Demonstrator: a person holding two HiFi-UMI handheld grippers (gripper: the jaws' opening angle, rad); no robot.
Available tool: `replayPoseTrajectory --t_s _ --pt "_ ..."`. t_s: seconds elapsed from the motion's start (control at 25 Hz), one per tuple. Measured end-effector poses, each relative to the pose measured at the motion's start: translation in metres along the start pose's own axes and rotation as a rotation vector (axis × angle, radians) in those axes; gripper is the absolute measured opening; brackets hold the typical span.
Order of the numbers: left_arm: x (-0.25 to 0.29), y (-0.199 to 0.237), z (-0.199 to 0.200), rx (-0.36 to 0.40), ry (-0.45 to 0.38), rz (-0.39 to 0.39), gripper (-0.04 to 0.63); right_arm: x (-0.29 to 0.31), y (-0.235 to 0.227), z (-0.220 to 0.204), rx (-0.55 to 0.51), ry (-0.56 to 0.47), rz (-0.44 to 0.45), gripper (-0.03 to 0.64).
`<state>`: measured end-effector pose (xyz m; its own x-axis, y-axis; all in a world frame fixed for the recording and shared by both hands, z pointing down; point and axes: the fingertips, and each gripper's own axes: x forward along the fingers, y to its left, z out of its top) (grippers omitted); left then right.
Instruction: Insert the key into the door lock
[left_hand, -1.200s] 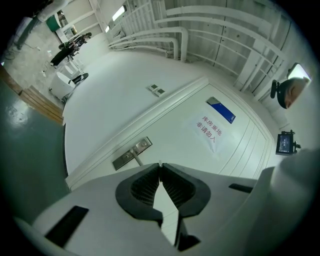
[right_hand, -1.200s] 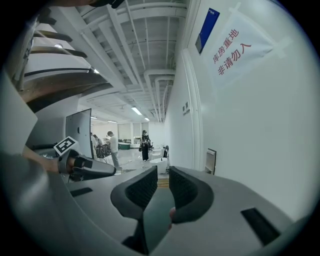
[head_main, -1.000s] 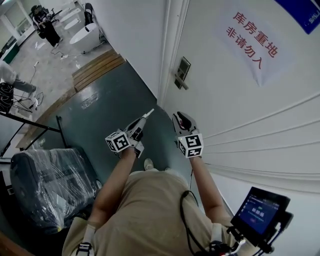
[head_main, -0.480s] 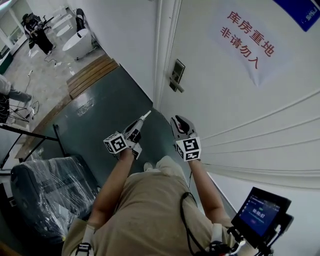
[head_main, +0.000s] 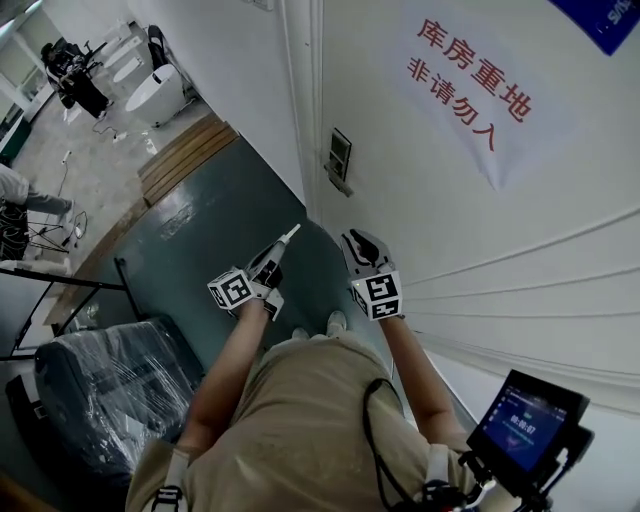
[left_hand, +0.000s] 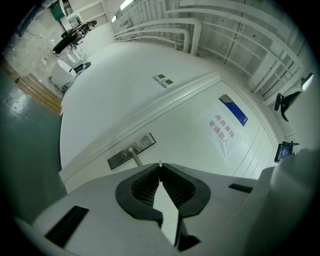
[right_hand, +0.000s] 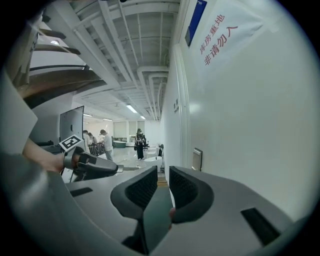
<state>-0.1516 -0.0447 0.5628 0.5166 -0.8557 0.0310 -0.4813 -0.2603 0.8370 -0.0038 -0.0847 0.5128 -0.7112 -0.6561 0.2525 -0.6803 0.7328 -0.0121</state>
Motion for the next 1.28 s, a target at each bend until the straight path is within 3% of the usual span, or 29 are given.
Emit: replayPoseTrajectory --t_s 0.52,0.84,1.28 --pt "0.056 0.020 -0.018 -0.062 -0.008 0.030 0.034 0.006 -0.057 -0.009 -0.005 0.002 0.023 0.061" --pt "0.059 0.020 -0.016 -0.070 -0.007 0.037 0.034 0.000 -0.059 -0.009 0.001 0.015 0.021 0.061" --pt "0.088 0.048 0.007 -0.103 0.029 0.037 0.034 0.040 -0.063 -0.010 -0.006 0.064 0.013 0.061"
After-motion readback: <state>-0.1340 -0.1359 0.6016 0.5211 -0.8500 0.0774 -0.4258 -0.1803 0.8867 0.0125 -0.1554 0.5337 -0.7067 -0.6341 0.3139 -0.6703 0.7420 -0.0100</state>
